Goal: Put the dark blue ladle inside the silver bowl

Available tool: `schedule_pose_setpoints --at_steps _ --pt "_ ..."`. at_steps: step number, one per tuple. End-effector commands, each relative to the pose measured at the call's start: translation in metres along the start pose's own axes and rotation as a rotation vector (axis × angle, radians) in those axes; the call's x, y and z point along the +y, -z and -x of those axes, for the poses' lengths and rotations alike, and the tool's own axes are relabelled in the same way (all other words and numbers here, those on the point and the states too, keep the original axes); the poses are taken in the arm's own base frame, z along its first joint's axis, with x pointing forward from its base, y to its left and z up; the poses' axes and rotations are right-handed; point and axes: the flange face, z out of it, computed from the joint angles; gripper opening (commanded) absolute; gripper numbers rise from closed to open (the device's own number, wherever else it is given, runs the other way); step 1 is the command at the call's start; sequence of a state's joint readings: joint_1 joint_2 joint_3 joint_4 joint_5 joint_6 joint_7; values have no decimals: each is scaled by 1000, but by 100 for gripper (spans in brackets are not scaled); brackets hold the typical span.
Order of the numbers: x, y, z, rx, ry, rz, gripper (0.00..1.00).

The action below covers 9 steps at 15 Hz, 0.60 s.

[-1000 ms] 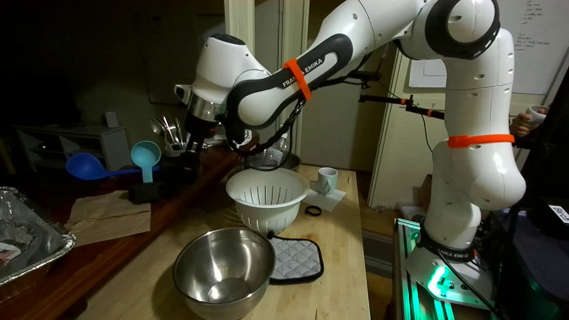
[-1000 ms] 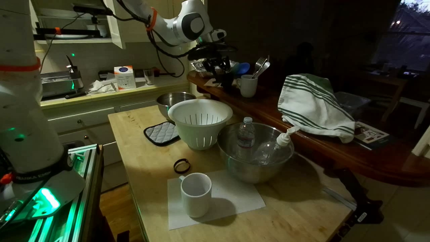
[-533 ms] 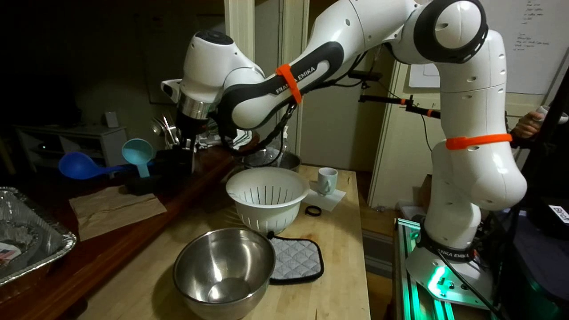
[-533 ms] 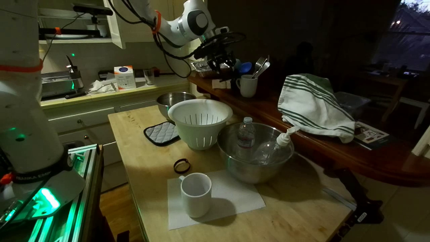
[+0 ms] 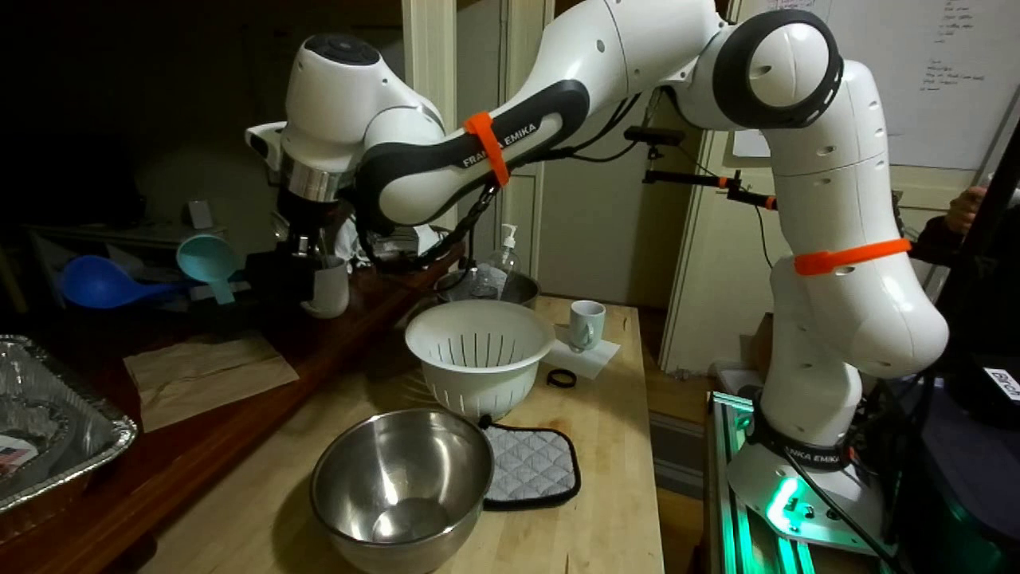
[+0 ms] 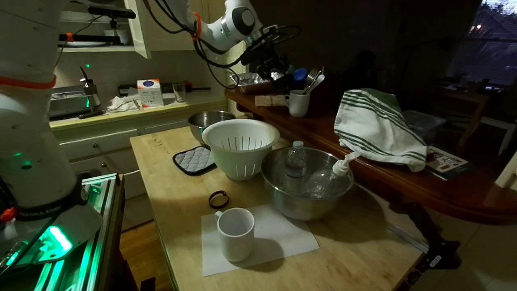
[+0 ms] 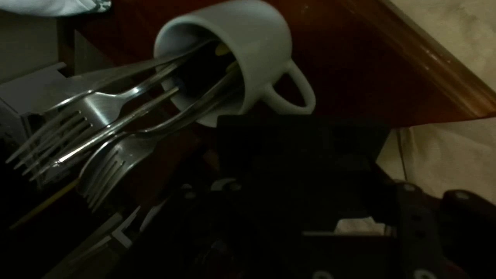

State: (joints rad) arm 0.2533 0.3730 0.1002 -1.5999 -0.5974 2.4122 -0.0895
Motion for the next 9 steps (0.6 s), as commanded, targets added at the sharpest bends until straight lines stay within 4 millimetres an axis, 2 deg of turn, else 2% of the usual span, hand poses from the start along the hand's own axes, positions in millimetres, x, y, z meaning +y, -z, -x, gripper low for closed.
schedule_pose_setpoints --at_steps 1,5,7,9 --pt "-9 15 -20 -10 8 -10 41" --pt "-27 49 -21 -57 28 -66 41" --pt "-28 70 -16 -91 9 -86 41" --pt "-19 95 -7 -126 -43 -82 41"
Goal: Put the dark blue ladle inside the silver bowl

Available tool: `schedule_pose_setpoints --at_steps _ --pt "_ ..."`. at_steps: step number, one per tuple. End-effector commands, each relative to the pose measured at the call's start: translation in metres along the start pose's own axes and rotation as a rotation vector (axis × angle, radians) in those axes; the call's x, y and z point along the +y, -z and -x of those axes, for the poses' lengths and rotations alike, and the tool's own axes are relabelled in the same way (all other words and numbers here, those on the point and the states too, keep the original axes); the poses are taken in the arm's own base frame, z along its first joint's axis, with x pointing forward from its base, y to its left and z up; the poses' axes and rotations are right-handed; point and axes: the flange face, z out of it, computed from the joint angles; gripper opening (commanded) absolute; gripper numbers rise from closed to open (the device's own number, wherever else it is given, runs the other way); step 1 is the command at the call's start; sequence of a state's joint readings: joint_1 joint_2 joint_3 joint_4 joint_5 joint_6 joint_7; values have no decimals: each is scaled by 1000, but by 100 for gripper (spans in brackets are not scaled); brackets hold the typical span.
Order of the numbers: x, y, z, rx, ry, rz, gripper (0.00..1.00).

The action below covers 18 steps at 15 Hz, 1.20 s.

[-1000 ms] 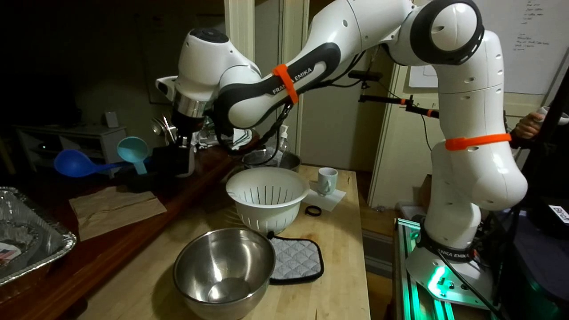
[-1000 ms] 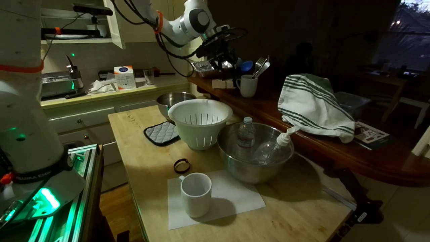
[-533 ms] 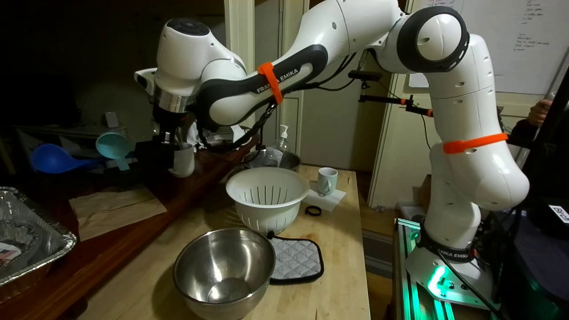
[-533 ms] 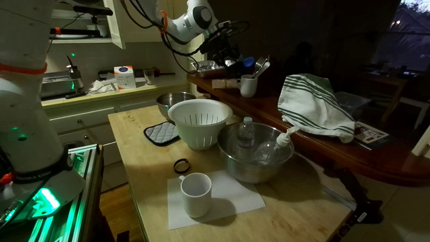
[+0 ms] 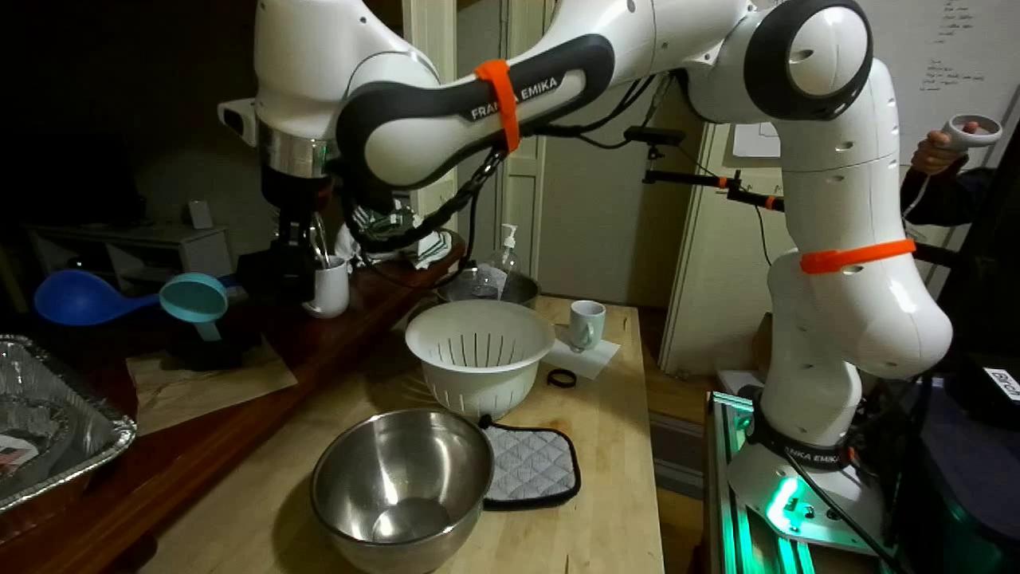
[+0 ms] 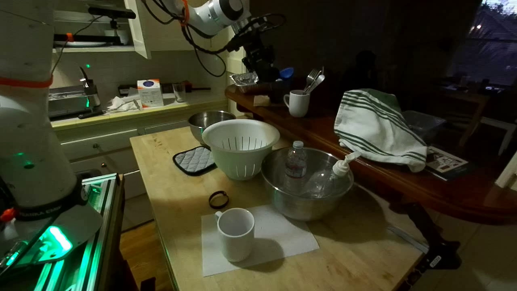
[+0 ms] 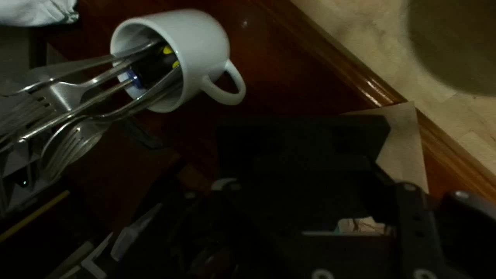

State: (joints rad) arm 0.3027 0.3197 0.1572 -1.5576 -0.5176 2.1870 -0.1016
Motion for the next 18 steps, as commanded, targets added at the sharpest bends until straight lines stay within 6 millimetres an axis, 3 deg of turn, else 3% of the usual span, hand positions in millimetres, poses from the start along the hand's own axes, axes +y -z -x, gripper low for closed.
schedule_pose_setpoints --at_steps 1,6,8,12,18 --pt "15 47 23 -51 -77 -1 41" --pt "42 84 43 -43 -187 71 41" --pt "38 94 51 -75 -178 56 41" --pt "-8 111 70 -125 -102 40 41" --pt "-117 139 118 -74 -163 145 41"
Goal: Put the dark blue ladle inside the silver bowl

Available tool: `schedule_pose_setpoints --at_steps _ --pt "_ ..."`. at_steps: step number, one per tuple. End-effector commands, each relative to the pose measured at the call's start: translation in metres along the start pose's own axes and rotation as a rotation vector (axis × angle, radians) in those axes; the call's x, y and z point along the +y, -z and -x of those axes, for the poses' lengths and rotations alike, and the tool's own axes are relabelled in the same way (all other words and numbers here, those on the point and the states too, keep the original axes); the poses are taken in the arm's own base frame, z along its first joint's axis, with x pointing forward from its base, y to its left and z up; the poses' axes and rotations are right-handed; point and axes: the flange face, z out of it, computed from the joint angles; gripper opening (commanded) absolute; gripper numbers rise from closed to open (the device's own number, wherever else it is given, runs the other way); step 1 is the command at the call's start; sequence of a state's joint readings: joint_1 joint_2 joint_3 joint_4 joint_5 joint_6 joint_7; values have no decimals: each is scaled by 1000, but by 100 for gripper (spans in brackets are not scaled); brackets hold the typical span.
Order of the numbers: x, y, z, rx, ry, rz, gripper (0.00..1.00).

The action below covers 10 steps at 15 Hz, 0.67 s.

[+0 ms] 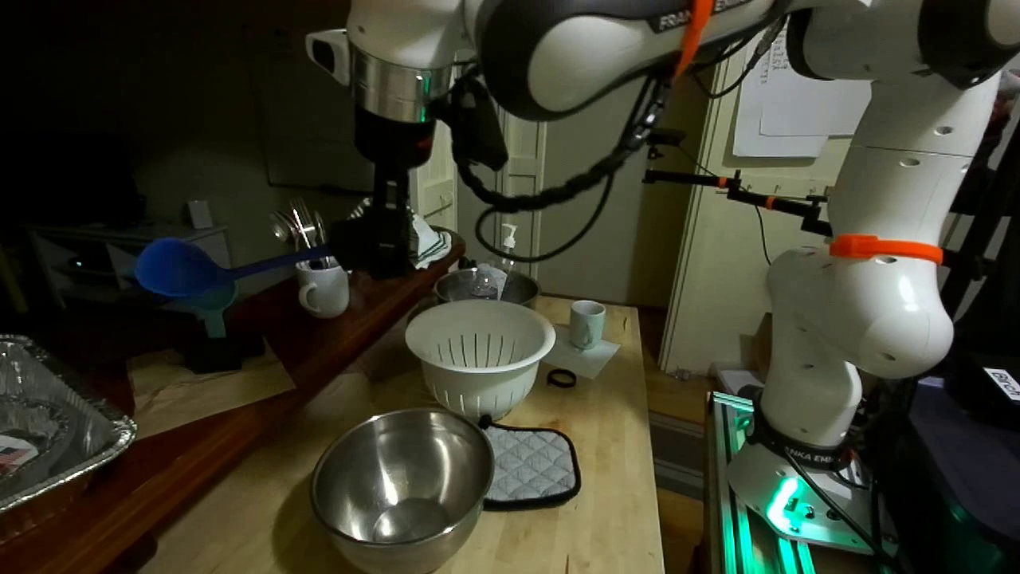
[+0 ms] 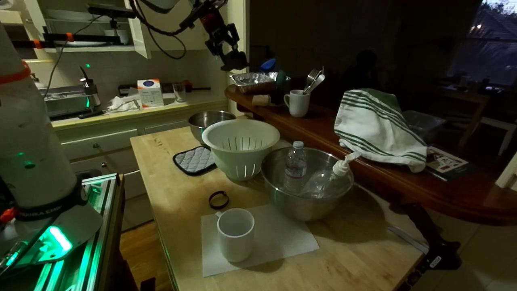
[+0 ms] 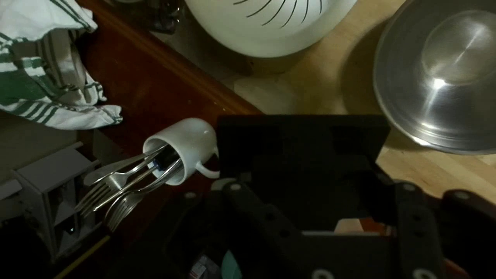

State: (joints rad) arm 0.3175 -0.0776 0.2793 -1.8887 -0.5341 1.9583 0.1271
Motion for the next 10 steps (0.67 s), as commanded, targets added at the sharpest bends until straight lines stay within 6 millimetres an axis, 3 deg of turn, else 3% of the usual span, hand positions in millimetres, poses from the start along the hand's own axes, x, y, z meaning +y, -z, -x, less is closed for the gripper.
schedule_pose_setpoints --at_steps 1,3,6,9,10 --pt "-56 19 58 51 -105 76 41" --pt "-81 16 82 72 -169 73 41" --pt "-96 -12 99 172 -203 124 41" --pt "-88 -36 110 325 -195 113 41" --pt "-96 -28 94 239 -181 111 66"
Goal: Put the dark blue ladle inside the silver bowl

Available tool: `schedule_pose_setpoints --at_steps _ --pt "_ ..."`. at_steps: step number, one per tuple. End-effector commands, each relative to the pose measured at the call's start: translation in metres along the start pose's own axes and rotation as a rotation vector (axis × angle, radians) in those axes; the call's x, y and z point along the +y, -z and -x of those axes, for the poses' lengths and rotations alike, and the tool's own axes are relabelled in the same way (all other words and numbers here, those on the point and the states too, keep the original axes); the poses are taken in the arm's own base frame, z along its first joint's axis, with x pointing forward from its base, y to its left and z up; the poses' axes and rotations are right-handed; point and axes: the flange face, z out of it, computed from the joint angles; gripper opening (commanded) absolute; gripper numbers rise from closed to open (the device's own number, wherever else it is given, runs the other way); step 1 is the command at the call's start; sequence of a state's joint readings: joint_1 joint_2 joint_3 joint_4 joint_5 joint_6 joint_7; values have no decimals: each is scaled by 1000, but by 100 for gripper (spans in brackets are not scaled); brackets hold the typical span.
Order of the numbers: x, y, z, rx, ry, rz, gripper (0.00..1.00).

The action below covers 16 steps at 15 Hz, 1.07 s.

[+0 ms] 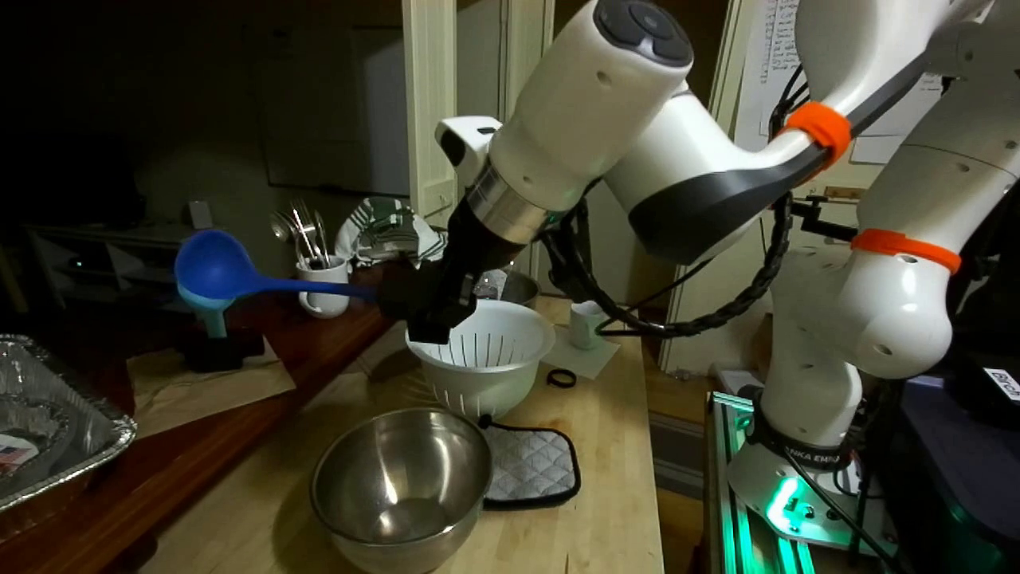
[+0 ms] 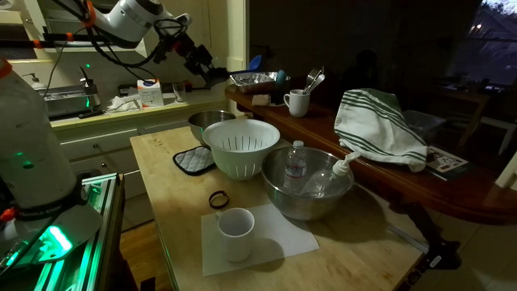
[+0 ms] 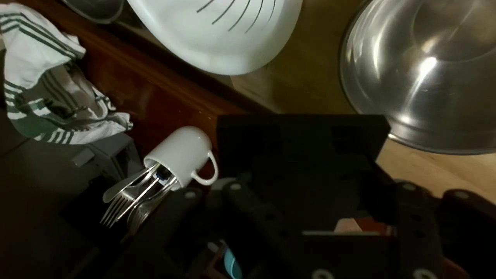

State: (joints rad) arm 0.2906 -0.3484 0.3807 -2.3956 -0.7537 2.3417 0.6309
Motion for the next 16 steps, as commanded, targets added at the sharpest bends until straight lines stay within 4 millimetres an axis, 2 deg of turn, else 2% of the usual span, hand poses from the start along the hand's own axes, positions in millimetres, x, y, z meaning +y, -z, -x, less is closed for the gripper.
schedule_pose_setpoints --at_steps 1,3,5,6,9,12,13,16 --pt "3 -7 4 29 -3 -9 66" --pt "9 -15 9 39 -7 -16 66" --pt "9 -13 8 44 -7 -15 66" --pt "2 -14 9 50 -5 -16 41" --pt "-20 -7 28 81 -53 40 41" --pt "-52 -4 53 133 -102 67 41" --pt "-59 -6 62 154 -114 81 41" --pt "-76 -32 76 207 -131 57 41"
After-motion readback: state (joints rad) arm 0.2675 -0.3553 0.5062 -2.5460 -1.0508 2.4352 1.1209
